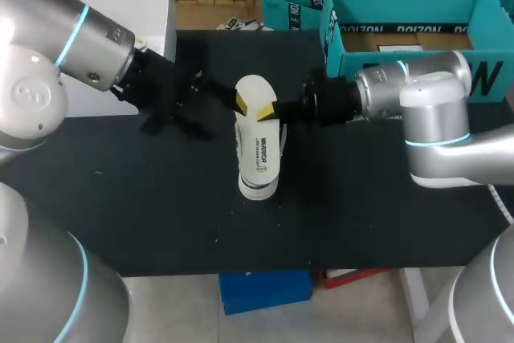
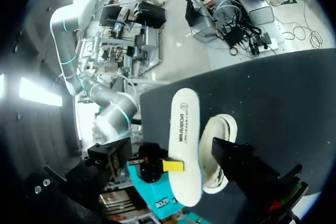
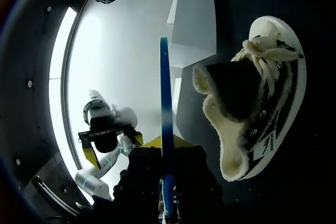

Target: Take the shoe out of the shoebox, open the shoe tongue, remove and reinsert the insole, then place the shoe into the shoebox

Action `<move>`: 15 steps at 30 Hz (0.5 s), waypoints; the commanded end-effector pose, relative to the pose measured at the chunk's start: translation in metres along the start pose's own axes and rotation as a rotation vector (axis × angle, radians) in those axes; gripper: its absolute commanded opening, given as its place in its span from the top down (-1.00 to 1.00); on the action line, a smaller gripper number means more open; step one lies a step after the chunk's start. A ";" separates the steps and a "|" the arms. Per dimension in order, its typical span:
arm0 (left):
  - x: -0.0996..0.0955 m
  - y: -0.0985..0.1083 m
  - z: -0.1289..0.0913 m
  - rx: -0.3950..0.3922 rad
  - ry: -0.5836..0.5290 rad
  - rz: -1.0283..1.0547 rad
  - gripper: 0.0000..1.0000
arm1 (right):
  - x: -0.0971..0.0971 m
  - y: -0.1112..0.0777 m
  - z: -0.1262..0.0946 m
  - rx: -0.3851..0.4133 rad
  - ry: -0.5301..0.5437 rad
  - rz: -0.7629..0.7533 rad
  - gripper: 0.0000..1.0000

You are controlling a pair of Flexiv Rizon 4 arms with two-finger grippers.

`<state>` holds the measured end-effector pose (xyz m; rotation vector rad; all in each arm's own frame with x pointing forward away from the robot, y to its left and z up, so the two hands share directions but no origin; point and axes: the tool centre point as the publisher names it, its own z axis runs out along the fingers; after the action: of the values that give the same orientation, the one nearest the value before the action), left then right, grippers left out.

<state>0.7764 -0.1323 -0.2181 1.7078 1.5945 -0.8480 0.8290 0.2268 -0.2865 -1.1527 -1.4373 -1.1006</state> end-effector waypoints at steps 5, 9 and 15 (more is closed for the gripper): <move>0.022 -0.008 -0.004 -0.102 -0.445 -0.071 -1.00 | 0.000 0.000 0.001 -0.002 -0.001 0.000 1.00; 0.026 -0.004 -0.004 -0.152 -0.506 -0.066 -1.00 | 0.000 0.000 0.001 -0.002 -0.001 0.000 1.00; 0.036 0.006 0.002 -0.214 -0.602 -0.080 -1.00 | 0.000 0.000 0.001 -0.002 -0.001 0.000 1.00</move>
<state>0.7878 -0.1096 -0.2403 1.3091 1.4546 -0.9927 0.8290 0.2268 -0.2865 -1.1527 -1.4373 -1.1005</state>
